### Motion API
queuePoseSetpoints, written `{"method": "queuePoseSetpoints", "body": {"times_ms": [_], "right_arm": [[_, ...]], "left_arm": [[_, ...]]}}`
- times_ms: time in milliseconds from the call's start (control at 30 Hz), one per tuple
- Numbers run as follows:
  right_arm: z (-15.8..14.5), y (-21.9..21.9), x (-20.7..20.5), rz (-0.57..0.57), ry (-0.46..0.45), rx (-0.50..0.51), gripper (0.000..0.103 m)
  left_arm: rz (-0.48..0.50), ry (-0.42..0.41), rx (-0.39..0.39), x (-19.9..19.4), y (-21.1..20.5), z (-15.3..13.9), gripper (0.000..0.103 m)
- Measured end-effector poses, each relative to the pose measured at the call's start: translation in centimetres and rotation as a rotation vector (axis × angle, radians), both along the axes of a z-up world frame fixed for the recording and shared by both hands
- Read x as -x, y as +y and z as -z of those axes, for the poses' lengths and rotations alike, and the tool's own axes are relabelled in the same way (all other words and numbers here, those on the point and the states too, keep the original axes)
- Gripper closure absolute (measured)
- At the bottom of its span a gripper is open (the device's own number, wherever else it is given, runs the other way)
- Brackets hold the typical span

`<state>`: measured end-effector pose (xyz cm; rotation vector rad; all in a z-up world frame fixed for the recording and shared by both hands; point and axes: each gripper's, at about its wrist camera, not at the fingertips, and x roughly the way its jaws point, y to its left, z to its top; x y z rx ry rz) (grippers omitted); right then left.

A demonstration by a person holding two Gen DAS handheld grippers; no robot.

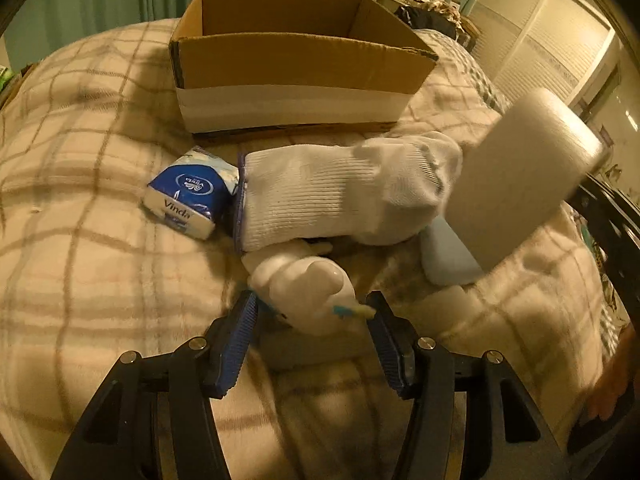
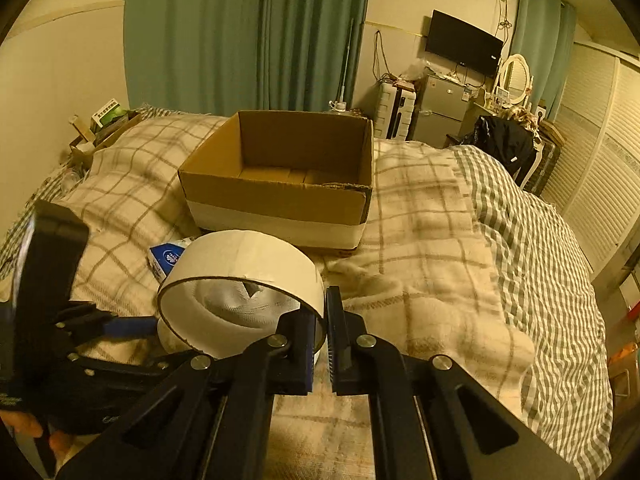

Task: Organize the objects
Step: 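Grasp the white plush figure with the left gripper while the right gripper grasps the white tape roll, then carry the plush and tape roll into the cardboard box while both grippers open to release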

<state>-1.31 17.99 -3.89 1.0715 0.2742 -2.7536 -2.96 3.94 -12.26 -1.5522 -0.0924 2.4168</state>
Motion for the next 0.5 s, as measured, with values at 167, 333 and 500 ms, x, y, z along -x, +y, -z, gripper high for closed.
{"method": "queuePoseSetpoints", "body": {"times_ms": [167, 333, 500], "right_arm": [[0.2, 0.2, -0.1, -0.001, -0.005, 0.010, 0.099], [0.0, 0.2, -0.3, 0.002, 0.001, 0.004, 0.099], [-0.9, 0.2, -1.1, 0.004, 0.019, -0.010, 0.098]], "left_arm": [[-0.001, -0.016, -0.041, 0.3, -0.3, 0.5, 0.056], [-0.011, -0.004, -0.068, -0.2, -0.9, -0.1, 0.064], [-0.022, 0.037, -0.098, -1.1, -1.7, -1.6, 0.064]]}}
